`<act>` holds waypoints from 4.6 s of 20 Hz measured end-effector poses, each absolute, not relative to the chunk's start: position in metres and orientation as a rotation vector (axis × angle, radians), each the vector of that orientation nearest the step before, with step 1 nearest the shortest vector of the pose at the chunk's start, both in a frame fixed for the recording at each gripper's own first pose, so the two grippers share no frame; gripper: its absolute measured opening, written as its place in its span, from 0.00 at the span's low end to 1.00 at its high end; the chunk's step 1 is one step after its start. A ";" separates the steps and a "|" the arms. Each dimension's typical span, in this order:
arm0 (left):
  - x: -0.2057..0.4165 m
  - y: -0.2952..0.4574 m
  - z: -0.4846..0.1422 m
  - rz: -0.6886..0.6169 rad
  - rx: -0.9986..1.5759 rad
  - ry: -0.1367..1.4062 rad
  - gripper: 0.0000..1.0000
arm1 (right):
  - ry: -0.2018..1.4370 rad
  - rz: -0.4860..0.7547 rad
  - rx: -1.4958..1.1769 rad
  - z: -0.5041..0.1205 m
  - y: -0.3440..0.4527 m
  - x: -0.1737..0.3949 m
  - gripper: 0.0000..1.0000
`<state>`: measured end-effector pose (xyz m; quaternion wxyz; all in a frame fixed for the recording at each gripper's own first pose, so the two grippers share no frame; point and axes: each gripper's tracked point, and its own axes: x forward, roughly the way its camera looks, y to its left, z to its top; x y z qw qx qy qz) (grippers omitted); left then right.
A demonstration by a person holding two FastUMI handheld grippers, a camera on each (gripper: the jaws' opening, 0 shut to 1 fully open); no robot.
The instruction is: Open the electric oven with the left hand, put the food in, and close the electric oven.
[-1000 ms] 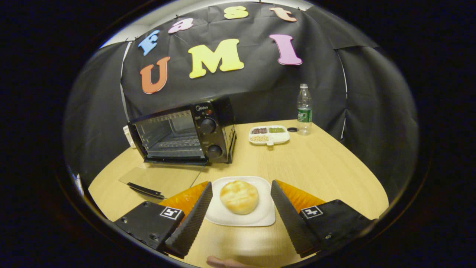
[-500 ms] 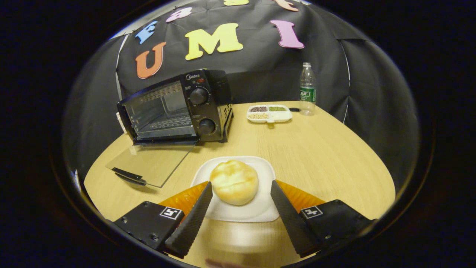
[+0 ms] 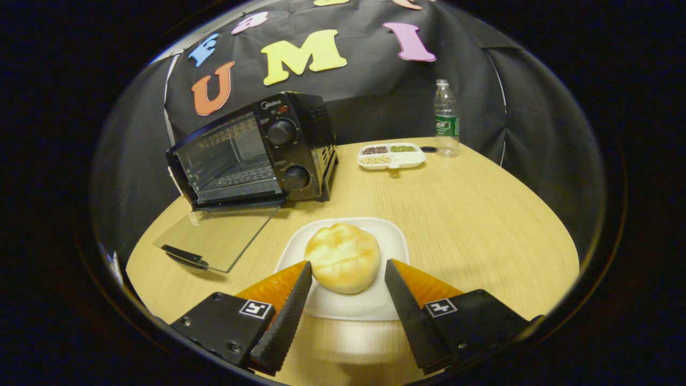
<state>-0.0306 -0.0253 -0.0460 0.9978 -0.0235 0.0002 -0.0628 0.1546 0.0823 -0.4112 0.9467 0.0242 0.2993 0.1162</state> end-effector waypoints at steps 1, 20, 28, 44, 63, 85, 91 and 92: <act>-0.031 -0.026 -0.047 -0.132 -0.048 0.002 0.92 | 0.616 0.237 0.053 -0.413 0.085 0.156 0.88; -0.020 -0.022 -0.051 -0.151 -0.049 -0.001 0.92 | 0.475 0.235 0.058 -0.379 0.091 0.156 0.55; -0.016 0.000 -0.033 -0.140 -0.038 -0.019 0.92 | 0.403 0.386 0.283 -0.308 0.181 0.138 0.55; 0.005 0.059 -0.044 -0.068 -0.051 0.025 0.92 | 0.483 0.259 0.590 -0.329 0.326 0.246 0.55; 0.024 0.054 -0.070 -0.107 -0.066 0.092 0.92 | 0.397 0.214 0.184 -0.343 0.349 0.307 0.90; 0.023 0.013 -0.122 -0.108 -0.009 0.179 0.92 | 0.072 0.249 0.153 -0.111 0.154 0.089 0.96; 0.033 -0.015 -0.164 -0.126 -0.030 0.242 0.92 | 0.009 0.193 0.069 -0.061 0.097 0.048 0.90; 0.035 -0.020 -0.176 -0.128 -0.042 0.259 0.92 | -0.004 0.176 0.060 -0.053 0.086 0.040 0.92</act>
